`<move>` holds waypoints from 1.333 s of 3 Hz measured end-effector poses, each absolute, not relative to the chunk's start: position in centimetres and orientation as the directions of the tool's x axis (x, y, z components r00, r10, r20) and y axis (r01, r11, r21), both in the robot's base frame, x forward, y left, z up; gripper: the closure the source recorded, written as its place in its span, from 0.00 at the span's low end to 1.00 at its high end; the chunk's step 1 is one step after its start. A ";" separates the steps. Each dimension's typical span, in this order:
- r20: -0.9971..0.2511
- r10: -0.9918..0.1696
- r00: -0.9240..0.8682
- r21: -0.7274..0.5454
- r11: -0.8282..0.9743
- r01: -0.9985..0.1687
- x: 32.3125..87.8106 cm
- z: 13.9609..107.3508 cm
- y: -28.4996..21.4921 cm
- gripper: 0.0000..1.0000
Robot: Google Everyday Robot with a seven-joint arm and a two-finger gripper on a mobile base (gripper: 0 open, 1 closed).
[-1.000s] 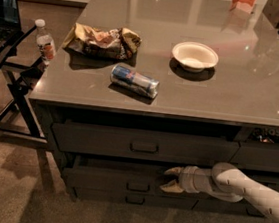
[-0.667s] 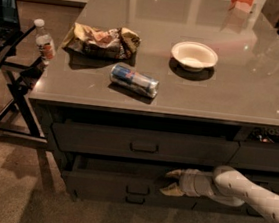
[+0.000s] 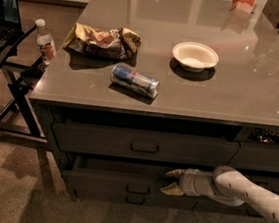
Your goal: Open middle drawer
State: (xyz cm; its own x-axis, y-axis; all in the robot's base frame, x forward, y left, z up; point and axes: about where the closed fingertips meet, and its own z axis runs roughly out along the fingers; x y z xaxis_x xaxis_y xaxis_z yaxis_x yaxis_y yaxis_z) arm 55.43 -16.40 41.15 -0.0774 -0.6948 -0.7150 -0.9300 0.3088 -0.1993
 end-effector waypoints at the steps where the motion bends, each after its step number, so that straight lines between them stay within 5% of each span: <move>1: -0.715 -0.695 -0.077 -0.199 0.309 -0.930 55.4 41.2 -16.4 0.61; 3: -0.715 -0.694 -0.077 -0.200 0.309 -0.930 54.9 41.3 -16.6 1.00; 4: -0.715 -0.694 -0.077 -0.200 0.309 -0.930 54.8 41.5 -16.6 1.00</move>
Offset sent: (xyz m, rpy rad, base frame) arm -0.0359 -0.0127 -0.0056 -0.0024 -0.0223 0.0121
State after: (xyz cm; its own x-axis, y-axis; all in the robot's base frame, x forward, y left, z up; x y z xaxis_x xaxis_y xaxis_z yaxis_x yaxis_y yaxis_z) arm 54.81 -16.59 41.51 -0.0773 -0.6944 -0.7154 -0.9297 0.3094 -0.1999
